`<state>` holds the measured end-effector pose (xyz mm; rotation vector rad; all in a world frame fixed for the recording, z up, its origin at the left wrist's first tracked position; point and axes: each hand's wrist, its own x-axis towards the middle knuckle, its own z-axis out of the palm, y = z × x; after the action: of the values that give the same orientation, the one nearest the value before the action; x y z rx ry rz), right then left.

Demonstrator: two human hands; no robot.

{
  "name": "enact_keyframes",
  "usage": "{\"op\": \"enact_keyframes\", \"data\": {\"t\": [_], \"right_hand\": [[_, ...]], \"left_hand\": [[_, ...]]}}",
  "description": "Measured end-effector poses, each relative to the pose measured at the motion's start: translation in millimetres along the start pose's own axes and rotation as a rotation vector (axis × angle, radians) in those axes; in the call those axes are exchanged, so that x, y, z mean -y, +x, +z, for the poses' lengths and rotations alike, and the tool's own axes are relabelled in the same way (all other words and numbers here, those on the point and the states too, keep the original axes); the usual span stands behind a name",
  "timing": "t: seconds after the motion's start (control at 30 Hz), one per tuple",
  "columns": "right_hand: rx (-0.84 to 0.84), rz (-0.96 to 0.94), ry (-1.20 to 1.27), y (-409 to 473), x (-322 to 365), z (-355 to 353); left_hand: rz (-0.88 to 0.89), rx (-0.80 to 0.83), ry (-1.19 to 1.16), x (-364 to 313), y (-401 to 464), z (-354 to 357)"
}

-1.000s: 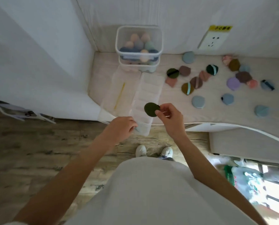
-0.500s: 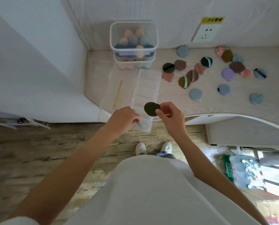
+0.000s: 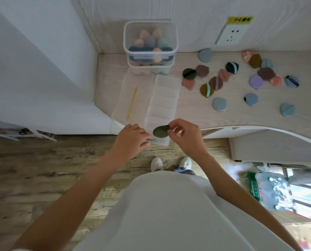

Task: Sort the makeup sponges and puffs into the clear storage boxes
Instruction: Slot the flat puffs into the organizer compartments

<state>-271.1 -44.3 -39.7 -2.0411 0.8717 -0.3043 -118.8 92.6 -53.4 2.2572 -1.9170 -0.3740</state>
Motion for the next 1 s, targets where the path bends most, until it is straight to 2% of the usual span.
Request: {"op": "enact_keyframes", "data": {"t": [0.3,0.37,0.47,0.57,0.63,0.73,0.8,0.9,1.0], "right_hand": [[0.041,-0.371,-0.695,7,-7,38],[0.046,-0.403,-0.736,9,-8,39],[0.045,-0.407,-0.596,8,-8,35],[0.044,-0.308,-0.405,5,-10,23],[-0.044,-0.241,-0.314,10,-20,5],[-0.231,-0.104,-0.295,24,-54,-29],[-0.271,0.05,-0.338,38,-81,-47],[-0.126,0.249,-0.474,58,-115,-62],[-0.051,0.261,-0.597,70,-133,-72]], "left_hand": [[-0.043,-0.065,0.003,-3,-2,4],[-0.056,-0.069,0.022,-3,-2,6],[-0.06,-0.073,0.036,-4,-2,9],[-0.033,-0.091,0.034,-7,-3,14],[-0.036,-0.107,0.018,-8,-2,14],[-0.044,-0.121,0.023,-13,3,14],[-0.055,-0.133,0.022,-19,9,17],[-0.08,-0.135,0.015,-29,18,21],[-0.099,-0.141,0.009,-36,26,23]]}}
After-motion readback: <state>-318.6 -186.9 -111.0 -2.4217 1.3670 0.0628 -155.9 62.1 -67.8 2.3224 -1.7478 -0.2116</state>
